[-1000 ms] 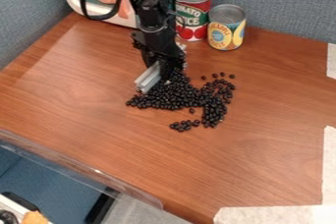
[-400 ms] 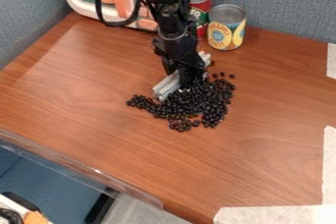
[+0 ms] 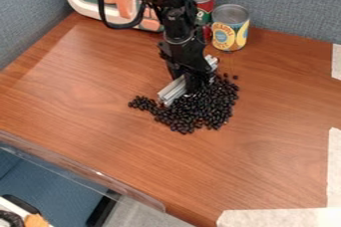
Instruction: Sweep into pile
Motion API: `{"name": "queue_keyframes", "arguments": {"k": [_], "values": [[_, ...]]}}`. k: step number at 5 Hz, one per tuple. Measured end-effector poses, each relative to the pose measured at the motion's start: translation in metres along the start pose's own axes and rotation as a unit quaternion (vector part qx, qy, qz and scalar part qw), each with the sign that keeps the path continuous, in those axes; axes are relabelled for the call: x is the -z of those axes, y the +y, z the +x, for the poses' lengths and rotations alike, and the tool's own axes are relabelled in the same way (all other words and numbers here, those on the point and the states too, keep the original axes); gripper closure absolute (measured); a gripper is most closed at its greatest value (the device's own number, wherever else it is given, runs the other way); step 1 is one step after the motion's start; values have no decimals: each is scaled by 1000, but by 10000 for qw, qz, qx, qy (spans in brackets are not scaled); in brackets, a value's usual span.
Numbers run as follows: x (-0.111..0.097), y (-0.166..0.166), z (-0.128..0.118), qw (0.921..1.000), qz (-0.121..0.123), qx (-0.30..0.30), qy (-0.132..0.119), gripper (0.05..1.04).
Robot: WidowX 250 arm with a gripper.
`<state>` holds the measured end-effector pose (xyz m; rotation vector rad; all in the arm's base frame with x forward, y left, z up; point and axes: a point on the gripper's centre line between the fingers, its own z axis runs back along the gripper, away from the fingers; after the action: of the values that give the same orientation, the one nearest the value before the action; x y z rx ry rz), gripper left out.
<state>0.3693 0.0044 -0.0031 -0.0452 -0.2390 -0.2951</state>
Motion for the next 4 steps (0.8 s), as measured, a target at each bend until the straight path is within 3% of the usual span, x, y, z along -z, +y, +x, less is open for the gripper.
{"name": "queue_keyframes", "arguments": {"k": [1, 2, 3, 4], "values": [[-9, 18, 7, 9995, 48, -296, -88, 711], [-26, 58, 13, 9973, 147, -615, -363, 711], [-44, 86, 0, 9950, 324, -808, -479, 711], [-31, 92, -30, 9949, 351, -915, -255, 711]]}}
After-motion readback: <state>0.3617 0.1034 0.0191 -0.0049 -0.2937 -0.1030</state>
